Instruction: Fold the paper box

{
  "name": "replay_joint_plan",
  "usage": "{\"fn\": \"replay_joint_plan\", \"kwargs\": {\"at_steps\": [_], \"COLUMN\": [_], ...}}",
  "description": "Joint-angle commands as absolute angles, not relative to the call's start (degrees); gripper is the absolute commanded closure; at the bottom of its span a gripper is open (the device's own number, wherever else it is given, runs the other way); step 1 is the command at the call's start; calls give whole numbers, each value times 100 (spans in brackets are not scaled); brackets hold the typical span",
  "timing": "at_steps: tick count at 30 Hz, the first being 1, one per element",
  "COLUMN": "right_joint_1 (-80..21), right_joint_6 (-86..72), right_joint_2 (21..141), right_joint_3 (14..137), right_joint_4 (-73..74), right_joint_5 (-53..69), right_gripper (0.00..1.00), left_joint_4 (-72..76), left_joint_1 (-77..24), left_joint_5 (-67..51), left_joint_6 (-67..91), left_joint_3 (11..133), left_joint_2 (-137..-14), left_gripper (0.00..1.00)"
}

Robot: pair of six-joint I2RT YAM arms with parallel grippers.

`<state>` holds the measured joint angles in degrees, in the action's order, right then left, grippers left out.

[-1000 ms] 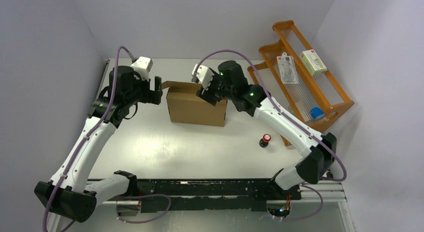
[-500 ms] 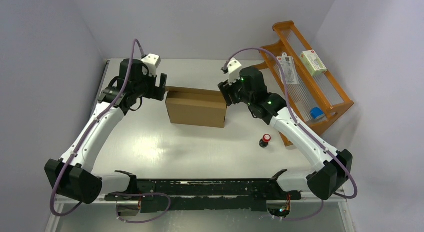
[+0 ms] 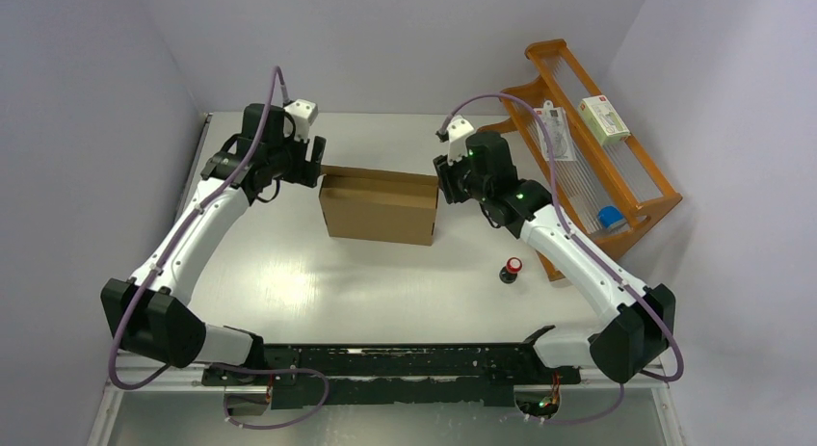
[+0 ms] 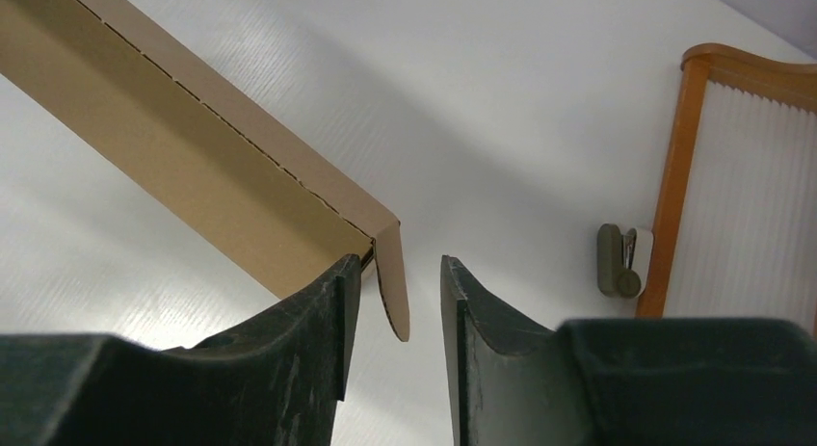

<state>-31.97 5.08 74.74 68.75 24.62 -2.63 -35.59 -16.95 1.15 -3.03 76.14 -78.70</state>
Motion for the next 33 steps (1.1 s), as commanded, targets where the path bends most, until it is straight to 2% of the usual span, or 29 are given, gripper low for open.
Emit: {"fn": "replay_joint_plan", "kwargs": {"at_steps": [1,15,18,24,30,33], "right_joint_1": [-3154,-3141,-3143,-3138,-3143,-3143], "right_joint_6": [431,501,516,527,523,511], "right_joint_2": [7536,7689,7695,7700,7710,7693], "right_joint_3": [6799,6888,6890,6909,6926,6911], "right_joint_4": [2329,2406,2392,2393,2404,2387], "right_joint_5": [-107,-152,-125,-79,-26,-26], "right_gripper": [62,85,89,96,99,100], "left_joint_4": [-3639,-3630,-3633,-3594,-3486,-3428], "left_joint_1": [-1644,-1600,-1591,-1591,-1591,-1591], "left_joint_5": [0,-239,-357,-765,-1156,-1333], "left_joint_6": [-437,-472,-499,-578,-658,-706], "left_joint_3": [7885,7931,7981,7998,7877,7756], "left_joint_2": [-7980,-8306,-8393,-8397,-8246,-8142], "left_gripper": [21,40,48,70,84,86]}}
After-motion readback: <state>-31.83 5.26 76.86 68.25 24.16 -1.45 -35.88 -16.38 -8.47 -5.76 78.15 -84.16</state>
